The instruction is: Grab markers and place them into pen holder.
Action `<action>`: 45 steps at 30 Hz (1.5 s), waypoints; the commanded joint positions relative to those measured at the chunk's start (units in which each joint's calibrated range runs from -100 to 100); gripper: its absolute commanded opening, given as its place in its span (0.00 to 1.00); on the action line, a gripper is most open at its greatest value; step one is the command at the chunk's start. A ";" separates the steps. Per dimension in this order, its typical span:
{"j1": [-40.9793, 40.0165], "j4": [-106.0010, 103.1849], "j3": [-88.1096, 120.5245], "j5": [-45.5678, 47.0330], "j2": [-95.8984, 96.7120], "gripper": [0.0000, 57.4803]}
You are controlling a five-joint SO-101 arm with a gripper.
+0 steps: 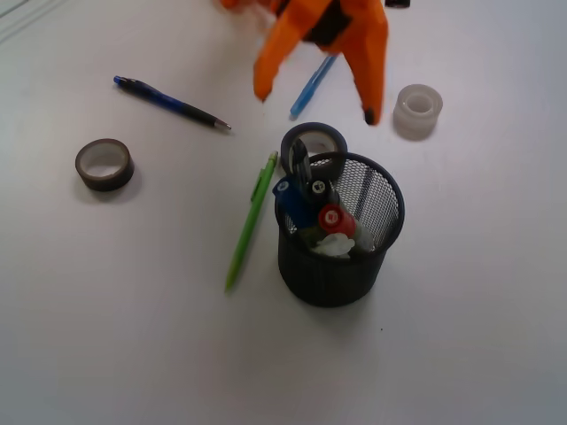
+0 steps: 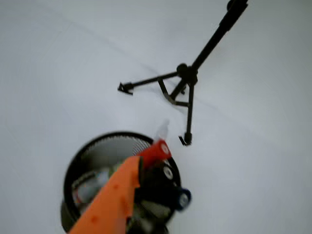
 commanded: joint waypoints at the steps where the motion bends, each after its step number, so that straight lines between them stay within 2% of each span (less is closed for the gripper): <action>1: 2.85 20.36 -0.76 8.35 -13.18 0.72; 10: 7.56 44.68 2.68 33.16 -29.33 0.72; 14: 8.31 44.59 12.19 38.83 -35.79 0.72; 21: 9.58 36.81 39.01 39.46 -57.13 0.72; 30: 9.66 41.09 67.54 39.27 -89.94 0.72; 42: 9.96 53.26 66.63 37.41 -88.58 0.72; 43: 9.96 54.22 65.91 36.48 -88.58 0.70; 45: 9.96 55.00 65.55 35.75 -88.58 0.61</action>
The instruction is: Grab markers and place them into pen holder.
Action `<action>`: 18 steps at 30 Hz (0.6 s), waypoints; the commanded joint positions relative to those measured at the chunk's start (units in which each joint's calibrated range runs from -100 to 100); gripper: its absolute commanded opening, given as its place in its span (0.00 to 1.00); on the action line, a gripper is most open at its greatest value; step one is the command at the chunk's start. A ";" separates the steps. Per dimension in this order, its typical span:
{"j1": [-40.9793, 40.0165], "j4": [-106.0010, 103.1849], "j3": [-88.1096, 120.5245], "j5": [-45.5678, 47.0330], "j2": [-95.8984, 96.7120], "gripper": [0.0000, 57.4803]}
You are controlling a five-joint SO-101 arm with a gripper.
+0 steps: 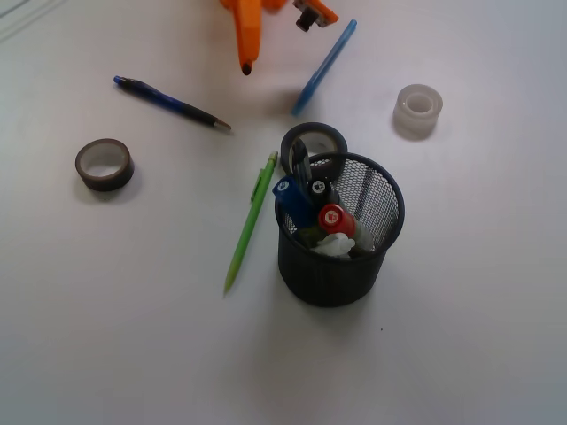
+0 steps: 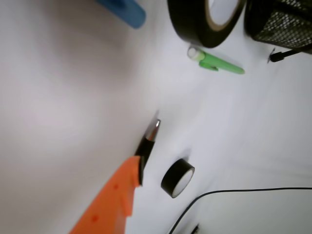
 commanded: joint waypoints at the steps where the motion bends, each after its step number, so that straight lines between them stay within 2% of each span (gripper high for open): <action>1: -0.18 1.27 -2.56 -1.03 -0.34 0.55; 3: -0.18 1.44 -2.92 -1.12 -0.34 0.42; 8: -0.18 1.44 -3.37 -1.07 -0.34 0.03; 9: -0.18 1.36 -3.37 -1.07 -0.34 0.00; 18: -0.18 1.27 -3.37 -1.07 -0.34 0.02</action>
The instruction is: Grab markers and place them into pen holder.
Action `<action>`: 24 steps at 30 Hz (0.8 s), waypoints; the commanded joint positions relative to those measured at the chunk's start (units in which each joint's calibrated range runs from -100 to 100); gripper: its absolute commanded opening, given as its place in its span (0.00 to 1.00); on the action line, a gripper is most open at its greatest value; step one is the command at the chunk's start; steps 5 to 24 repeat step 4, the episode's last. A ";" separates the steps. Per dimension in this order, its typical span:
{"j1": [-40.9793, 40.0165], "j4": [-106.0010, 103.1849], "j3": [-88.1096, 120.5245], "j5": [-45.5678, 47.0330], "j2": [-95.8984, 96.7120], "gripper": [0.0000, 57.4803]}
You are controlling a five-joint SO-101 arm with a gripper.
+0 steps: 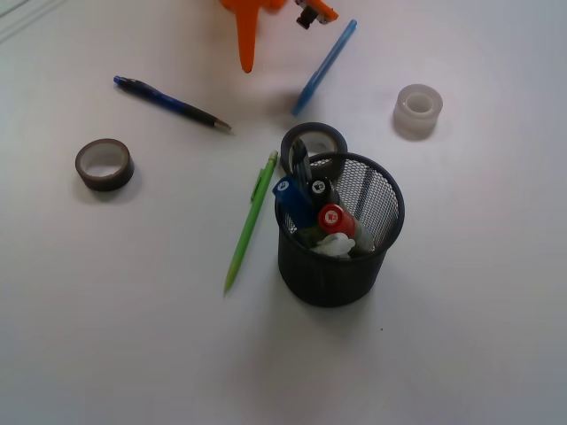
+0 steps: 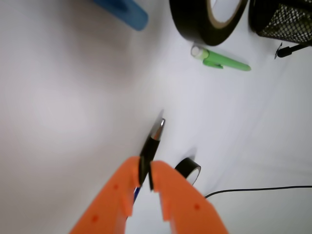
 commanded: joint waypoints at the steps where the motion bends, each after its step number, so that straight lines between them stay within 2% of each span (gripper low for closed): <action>1: -0.18 -0.03 -2.57 -0.15 -0.34 0.02; 24: -0.18 -0.03 -2.57 -0.15 -0.34 0.02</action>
